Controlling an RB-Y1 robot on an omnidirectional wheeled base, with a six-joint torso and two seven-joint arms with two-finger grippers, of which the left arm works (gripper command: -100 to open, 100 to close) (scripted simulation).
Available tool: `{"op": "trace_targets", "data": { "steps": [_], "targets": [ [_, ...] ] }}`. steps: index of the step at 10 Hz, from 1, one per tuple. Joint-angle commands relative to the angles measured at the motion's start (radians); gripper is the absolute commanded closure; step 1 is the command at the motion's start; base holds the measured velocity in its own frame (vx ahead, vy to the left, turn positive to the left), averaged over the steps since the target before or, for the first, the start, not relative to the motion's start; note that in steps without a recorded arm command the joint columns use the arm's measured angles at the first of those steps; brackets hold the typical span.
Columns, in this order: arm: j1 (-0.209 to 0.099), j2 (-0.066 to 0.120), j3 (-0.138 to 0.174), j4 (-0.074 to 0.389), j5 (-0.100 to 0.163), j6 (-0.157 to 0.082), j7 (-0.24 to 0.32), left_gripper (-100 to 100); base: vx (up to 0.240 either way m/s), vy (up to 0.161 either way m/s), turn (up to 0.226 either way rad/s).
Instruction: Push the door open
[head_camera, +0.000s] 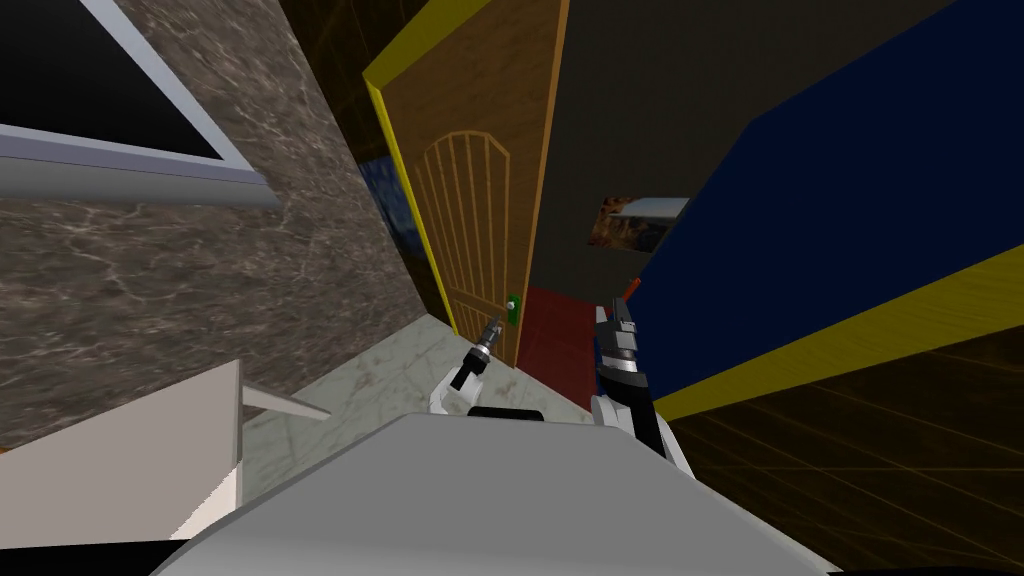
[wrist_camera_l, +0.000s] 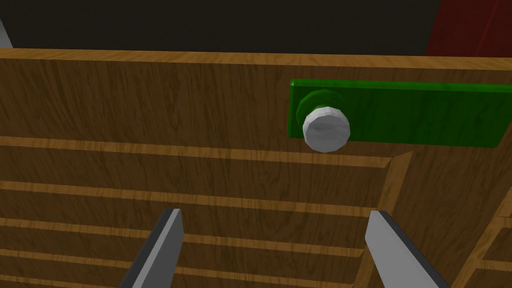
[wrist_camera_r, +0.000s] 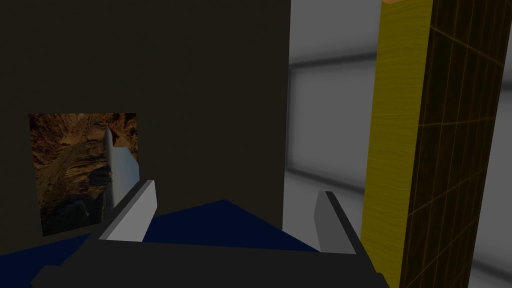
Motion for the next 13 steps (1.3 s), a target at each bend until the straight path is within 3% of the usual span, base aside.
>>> {"op": "trace_targets", "data": {
  "steps": [1, 4, 6, 13],
  "targets": [
    [-0.012, -0.002, -0.010, 0.029, -0.001, 0.009, 0.005, -100, 0.056, 0.082, -0.056],
    [-0.047, -0.005, -0.038, 0.105, -0.004, 0.036, 0.018, -100, 0.102, 0.141, -0.118],
    [-0.047, -0.004, -0.038, 0.104, -0.004, 0.038, 0.019, -100, 0.072, 0.084, -0.038],
    [-0.082, -0.023, -0.011, 0.158, 0.001, 0.028, 0.014, -100, 0.169, -0.069, -0.027]
  ]
}}
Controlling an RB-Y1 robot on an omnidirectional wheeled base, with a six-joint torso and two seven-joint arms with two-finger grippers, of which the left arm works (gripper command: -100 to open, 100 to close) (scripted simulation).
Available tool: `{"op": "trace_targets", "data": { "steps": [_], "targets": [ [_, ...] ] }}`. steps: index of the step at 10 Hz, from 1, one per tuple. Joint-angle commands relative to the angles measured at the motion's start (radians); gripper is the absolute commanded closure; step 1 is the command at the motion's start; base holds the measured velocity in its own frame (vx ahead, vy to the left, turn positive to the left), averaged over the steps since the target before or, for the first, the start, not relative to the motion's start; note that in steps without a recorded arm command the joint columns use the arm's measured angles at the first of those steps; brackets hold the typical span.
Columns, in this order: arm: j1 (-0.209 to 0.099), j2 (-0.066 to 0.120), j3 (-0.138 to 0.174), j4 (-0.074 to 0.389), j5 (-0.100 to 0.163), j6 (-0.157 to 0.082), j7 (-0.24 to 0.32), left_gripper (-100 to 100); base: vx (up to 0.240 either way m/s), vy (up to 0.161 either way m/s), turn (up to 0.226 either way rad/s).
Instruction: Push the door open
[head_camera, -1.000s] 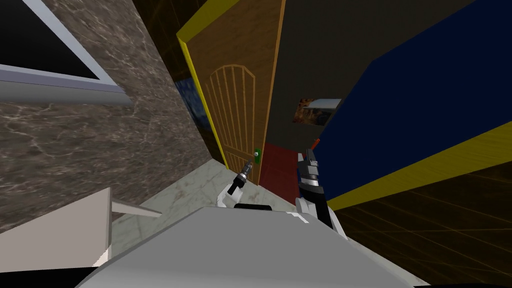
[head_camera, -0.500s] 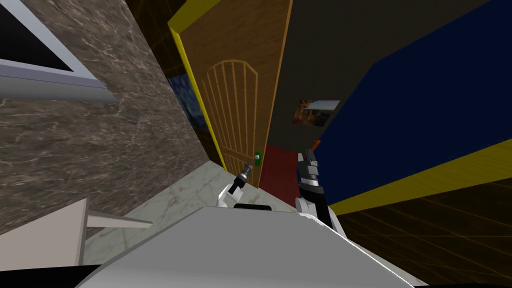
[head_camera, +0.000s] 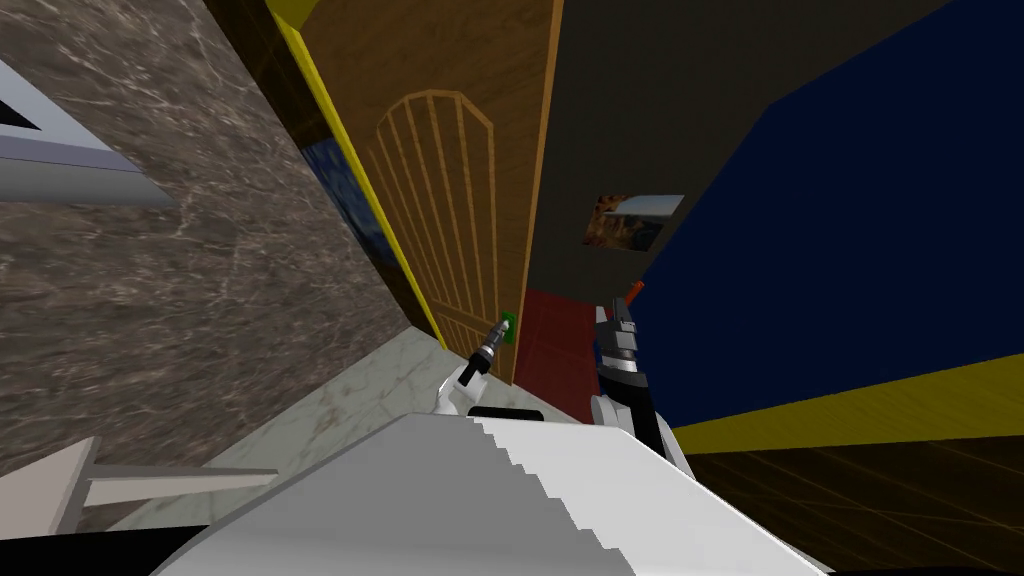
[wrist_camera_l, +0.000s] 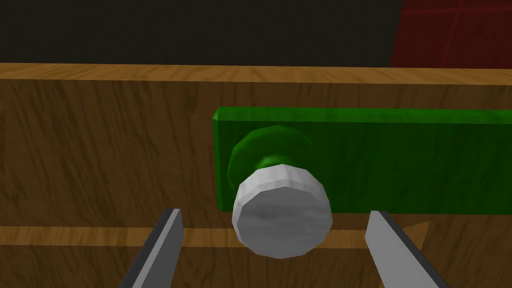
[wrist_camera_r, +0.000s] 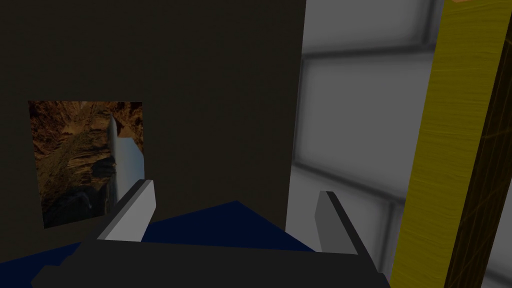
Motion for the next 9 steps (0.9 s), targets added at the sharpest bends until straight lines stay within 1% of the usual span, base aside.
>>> {"op": "trace_targets", "data": {
  "steps": [1, 2, 3, 8, 9],
  "targets": [
    [-0.007, -0.008, 0.006, 0.010, 0.001, -0.002, -0.001, -100, 0.181, -0.084, -0.027],
    [-0.004, -0.005, 0.004, 0.006, 0.001, -0.001, -0.001, -100, 0.078, -0.040, 0.003],
    [-0.004, -0.005, 0.004, 0.006, 0.001, -0.001, -0.001, 100, -0.010, 0.006, 0.003],
    [-0.004, -0.005, 0.004, 0.006, 0.001, -0.001, -0.001, 100, -0.007, 0.005, -0.006],
    [-0.013, -0.003, 0.017, 0.010, 0.002, -0.001, -0.004, 100, 0.080, -0.062, 0.029]
  ]
}}
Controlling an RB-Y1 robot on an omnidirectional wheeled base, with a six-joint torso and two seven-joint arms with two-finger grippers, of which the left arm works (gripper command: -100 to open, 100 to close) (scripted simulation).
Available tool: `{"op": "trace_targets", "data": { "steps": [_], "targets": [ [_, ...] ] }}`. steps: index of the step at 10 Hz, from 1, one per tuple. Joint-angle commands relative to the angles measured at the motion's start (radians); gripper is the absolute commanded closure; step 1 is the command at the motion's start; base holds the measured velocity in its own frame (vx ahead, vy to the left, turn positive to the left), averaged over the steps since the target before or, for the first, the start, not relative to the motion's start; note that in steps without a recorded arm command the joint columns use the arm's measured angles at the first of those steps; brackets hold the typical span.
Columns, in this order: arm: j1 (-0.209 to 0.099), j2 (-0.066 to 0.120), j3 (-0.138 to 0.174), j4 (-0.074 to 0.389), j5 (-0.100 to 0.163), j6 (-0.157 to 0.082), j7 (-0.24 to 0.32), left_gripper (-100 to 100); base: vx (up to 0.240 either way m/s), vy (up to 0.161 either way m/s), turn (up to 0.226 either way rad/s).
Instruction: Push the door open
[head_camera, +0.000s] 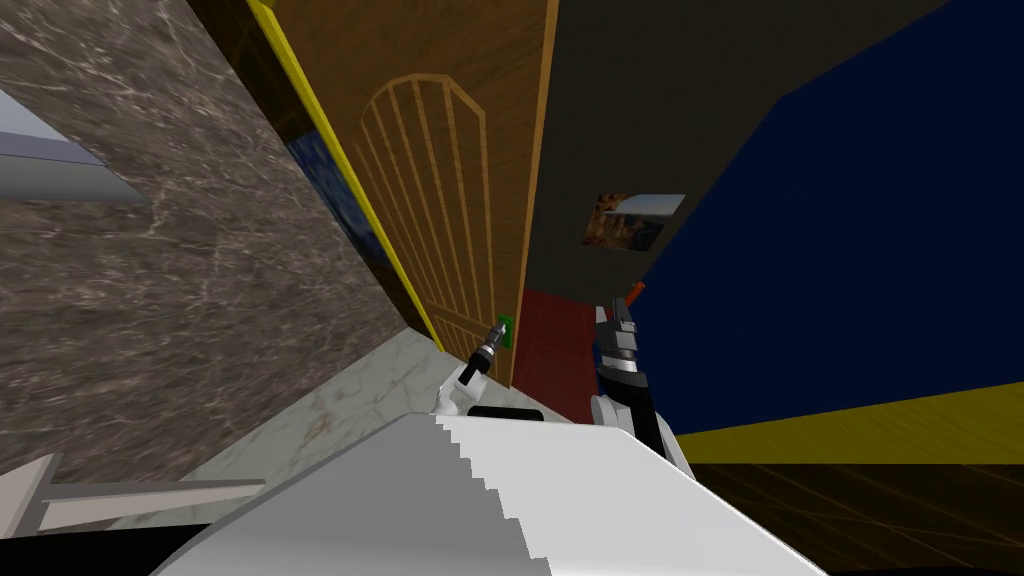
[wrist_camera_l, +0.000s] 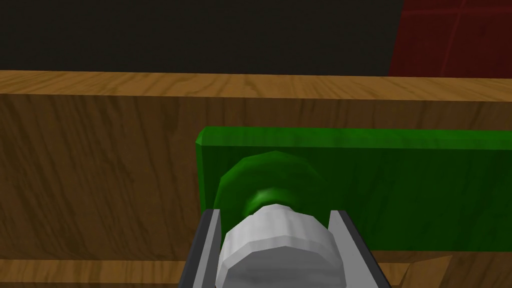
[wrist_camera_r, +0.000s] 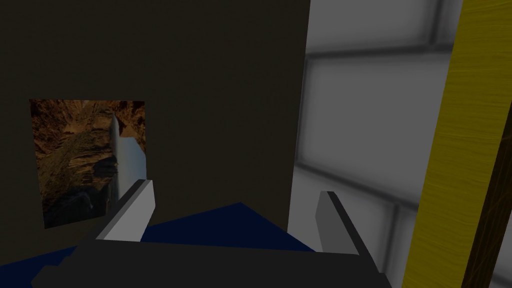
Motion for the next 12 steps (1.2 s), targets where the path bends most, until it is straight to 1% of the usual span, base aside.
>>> {"op": "trace_targets", "data": {
  "steps": [1, 2, 4, 5, 7, 8, 12],
  "targets": [
    [-0.007, 0.006, 0.018, 0.000, 0.002, -0.001, -0.003, 100, 0.125, -0.099, 0.046],
    [-0.008, 0.007, 0.023, 0.002, 0.003, -0.001, -0.004, 100, 0.142, -0.113, 0.063],
    [-0.015, 0.010, 0.049, 0.012, 0.005, -0.001, -0.010, 100, 0.179, -0.102, 0.036],
    [-0.017, 0.011, 0.057, 0.014, 0.006, -0.001, -0.012, 100, 0.148, -0.144, 0.057],
    [-0.022, 0.012, 0.073, 0.020, 0.007, -0.001, -0.016, 100, 0.116, -0.124, 0.056],
    [-0.027, 0.012, 0.091, 0.027, 0.008, -0.002, -0.020, 100, 0.140, -0.110, 0.049],
    [-0.037, 0.011, 0.129, 0.041, 0.012, -0.002, -0.029, 100, 0.100, -0.105, 0.056]
  ]
}}
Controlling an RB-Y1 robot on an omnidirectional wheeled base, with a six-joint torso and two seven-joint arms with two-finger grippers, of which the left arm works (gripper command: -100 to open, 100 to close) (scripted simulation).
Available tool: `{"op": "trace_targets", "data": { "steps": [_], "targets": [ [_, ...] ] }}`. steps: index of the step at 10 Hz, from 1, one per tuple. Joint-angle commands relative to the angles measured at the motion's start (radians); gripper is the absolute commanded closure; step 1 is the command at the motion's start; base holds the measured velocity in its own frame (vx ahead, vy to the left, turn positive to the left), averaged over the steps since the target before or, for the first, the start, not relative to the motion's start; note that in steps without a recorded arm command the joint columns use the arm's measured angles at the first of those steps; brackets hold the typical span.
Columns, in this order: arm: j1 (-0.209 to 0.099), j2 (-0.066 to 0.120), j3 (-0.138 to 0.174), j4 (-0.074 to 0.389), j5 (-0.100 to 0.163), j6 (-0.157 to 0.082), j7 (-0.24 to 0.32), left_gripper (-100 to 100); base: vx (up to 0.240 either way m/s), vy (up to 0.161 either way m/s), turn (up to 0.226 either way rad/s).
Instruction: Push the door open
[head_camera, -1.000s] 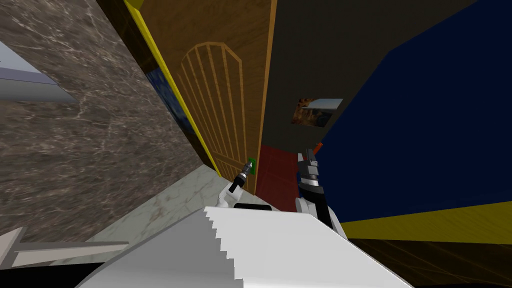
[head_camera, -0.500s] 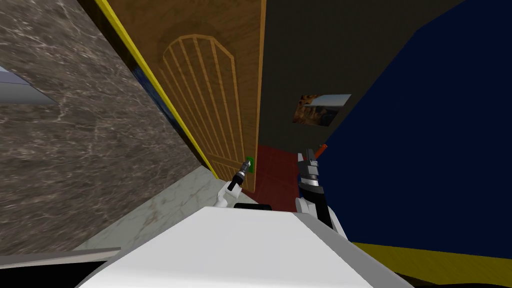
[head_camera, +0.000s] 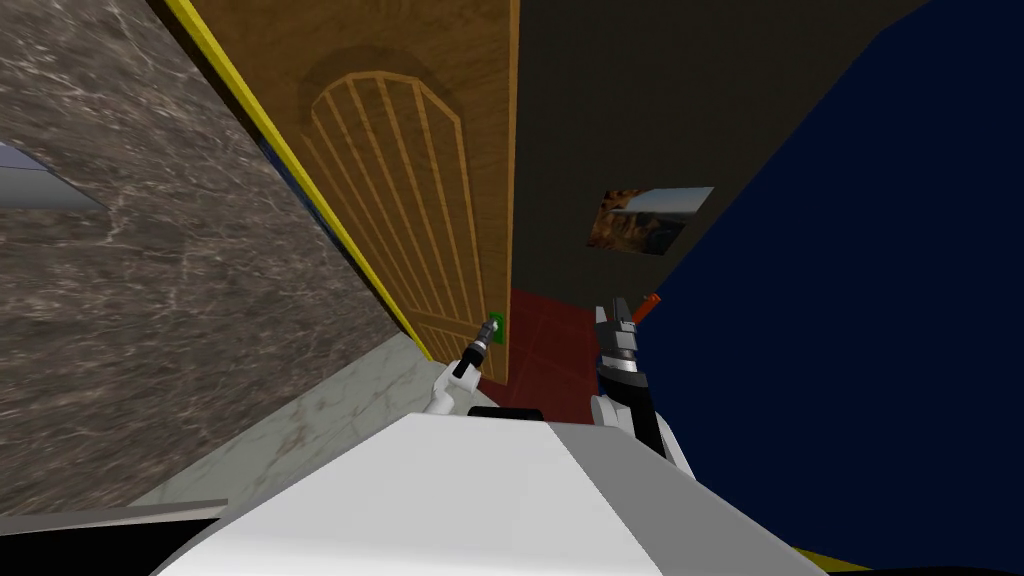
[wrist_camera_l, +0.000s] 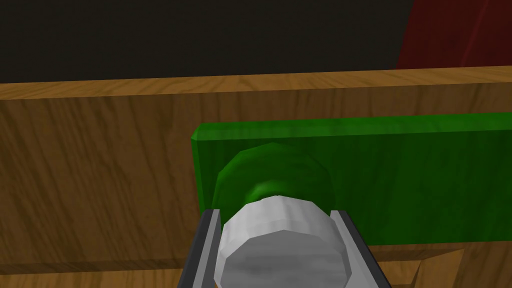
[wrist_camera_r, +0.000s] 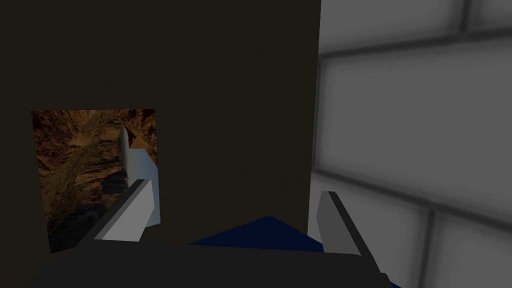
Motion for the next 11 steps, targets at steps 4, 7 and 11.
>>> {"op": "trace_targets", "data": {
  "steps": [4, 7, 11],
  "targets": [
    [-0.014, 0.003, 0.060, 0.011, 0.005, -0.003, -0.012, 100, 0.090, -0.094, 0.049],
    [-0.022, -0.002, 0.090, 0.022, 0.008, -0.003, -0.019, 100, 0.103, -0.095, 0.059],
    [-0.033, -0.012, 0.129, 0.036, 0.011, -0.004, -0.028, 100, 0.081, -0.102, 0.052]
  ]
}}
